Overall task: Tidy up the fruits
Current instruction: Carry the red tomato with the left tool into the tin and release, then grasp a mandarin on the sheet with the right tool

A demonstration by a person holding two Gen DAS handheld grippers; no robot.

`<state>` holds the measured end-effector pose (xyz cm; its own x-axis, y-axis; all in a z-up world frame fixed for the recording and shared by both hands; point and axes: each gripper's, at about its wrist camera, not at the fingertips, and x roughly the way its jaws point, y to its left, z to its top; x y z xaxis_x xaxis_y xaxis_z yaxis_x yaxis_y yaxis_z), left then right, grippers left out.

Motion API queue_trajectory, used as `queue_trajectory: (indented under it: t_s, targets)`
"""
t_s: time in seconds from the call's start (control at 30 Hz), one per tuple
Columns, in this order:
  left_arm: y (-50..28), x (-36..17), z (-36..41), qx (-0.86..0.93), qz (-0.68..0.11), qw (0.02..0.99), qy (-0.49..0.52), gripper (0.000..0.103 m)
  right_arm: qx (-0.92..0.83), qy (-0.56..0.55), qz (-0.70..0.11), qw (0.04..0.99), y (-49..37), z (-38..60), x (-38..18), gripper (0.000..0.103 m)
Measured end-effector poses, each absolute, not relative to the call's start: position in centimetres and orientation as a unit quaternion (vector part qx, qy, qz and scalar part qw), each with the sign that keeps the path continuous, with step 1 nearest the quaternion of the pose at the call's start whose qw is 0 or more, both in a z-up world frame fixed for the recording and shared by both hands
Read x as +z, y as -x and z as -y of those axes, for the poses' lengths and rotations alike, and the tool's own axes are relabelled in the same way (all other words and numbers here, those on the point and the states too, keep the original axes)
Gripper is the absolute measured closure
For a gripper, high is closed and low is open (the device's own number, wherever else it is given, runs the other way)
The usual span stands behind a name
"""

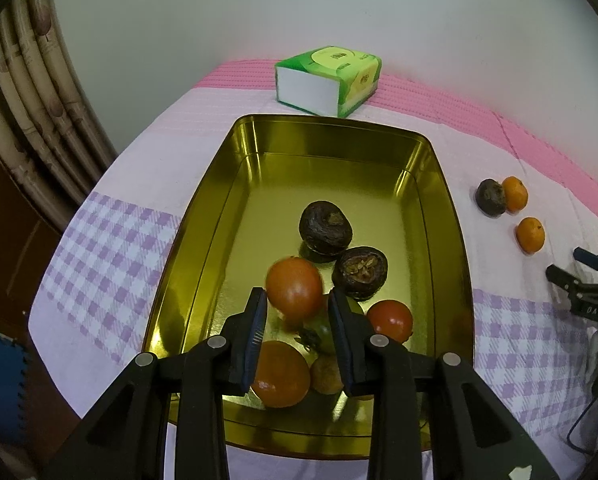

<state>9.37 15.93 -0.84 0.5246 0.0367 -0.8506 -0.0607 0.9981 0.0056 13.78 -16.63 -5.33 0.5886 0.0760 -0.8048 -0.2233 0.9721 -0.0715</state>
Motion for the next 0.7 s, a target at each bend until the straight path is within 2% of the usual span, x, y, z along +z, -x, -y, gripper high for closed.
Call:
queue_trajectory:
  t_s: [0.3, 0.4, 0.5, 0.63, 0.7]
  targets:
    - [-9.3, -0.8, -16.1, 0.029, -0.487, 0.873, 0.016, 0.073, 0.113, 0.102, -0.443, 0.883, -13.5, 12.7, -5.4, 0.001]
    - [-9.4, -0.8, -16.3, 0.036, -0.488, 0.872, 0.022, 0.067, 0.117, 0.109, -0.436, 0.886, -13.9, 11.4, -5.1, 0.004]
    - [-9.3, -0.5, -16.8, 0.036, -0.484, 0.874, 0.029, 0.066, 0.123, 0.105, -0.437, 0.885, -14.5, 10.7, -4.8, 0.012]
    - [-9.2, 0.1, -17.3, 0.044, -0.475, 0.878, 0.036, 0.051, 0.124, 0.104, -0.439, 0.884, -15.2, 9.8, -4.4, 0.02]
    - [-9.1, 0.4, -17.4, 0.044, -0.471, 0.88, 0.037, 0.05, 0.122, 0.103, -0.439, 0.884, -15.3, 9.7, -4.3, 0.023]
